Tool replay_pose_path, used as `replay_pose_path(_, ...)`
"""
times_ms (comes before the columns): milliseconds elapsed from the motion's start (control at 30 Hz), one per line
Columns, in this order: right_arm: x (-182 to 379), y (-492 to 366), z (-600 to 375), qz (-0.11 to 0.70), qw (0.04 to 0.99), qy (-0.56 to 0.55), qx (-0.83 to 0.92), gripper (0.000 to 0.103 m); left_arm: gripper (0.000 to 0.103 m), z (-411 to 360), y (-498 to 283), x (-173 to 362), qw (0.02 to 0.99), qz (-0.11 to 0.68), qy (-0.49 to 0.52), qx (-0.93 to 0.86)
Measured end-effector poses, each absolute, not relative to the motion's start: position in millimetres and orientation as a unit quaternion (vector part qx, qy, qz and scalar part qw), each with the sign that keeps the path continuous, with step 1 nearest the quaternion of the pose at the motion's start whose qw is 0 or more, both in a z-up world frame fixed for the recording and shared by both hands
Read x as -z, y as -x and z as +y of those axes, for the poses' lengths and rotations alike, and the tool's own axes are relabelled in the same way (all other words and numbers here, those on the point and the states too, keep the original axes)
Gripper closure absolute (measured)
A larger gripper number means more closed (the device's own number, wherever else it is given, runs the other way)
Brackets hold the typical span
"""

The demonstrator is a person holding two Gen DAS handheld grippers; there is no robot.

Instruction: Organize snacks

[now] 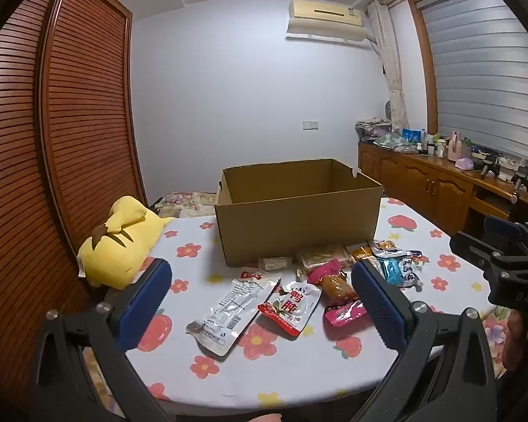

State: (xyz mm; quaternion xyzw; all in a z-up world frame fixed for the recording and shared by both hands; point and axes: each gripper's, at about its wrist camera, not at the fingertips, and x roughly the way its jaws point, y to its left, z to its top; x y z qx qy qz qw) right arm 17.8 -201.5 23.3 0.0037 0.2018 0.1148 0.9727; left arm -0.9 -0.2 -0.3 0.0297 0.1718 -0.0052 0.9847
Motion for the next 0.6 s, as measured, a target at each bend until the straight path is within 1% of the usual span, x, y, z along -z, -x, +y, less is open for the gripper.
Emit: replay_pose_path(600,-24.6,-16.7,-202.4,0.201,0.973,-0.005,-0.114,0.000,0.000,0.8,1.2,0.3,0.984,0.177,-0.022,0.010)
